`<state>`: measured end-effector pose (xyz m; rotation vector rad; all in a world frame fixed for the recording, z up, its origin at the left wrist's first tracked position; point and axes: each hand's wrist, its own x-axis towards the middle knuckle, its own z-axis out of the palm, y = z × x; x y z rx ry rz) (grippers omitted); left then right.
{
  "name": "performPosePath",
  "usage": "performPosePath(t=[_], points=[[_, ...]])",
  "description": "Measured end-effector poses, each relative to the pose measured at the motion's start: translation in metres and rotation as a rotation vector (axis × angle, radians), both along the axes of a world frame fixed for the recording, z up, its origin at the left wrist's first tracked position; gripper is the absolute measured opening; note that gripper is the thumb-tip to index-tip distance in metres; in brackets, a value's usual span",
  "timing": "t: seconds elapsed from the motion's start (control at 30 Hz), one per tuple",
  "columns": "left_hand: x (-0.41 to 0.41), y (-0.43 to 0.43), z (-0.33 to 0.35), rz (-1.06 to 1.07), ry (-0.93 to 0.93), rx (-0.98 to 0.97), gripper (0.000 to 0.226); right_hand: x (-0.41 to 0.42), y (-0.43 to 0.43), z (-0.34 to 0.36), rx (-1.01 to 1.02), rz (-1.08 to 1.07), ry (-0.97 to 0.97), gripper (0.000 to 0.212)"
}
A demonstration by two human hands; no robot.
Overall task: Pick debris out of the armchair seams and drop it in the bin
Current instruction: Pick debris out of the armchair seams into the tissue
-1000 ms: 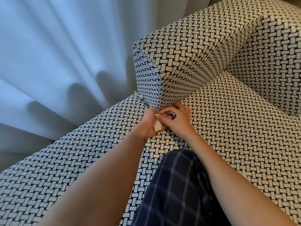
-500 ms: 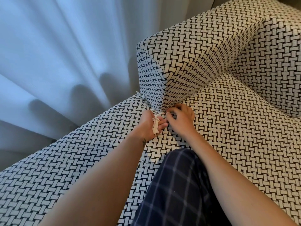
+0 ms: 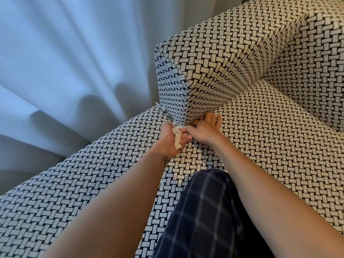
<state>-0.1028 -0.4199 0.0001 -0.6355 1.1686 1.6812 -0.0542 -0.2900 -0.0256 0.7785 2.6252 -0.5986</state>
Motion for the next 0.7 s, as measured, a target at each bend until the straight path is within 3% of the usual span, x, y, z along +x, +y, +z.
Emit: performPosePath(t=[0.3, 0.5, 0.7], points=[[0.002, -0.004, 0.001, 0.002, 0.008, 0.019, 0.045, 0.009, 0.002, 0.004, -0.073, 0.003, 0.054, 0.062], [0.005, -0.008, -0.001, 0.005, 0.014, 0.015, 0.036, 0.009, 0.002, 0.002, -0.043, -0.015, 0.064, 0.054], [0.005, -0.001, -0.008, 0.044, 0.037, -0.013, 0.035, -0.004, -0.007, 0.002, 0.012, -0.068, 0.008, 0.074]])
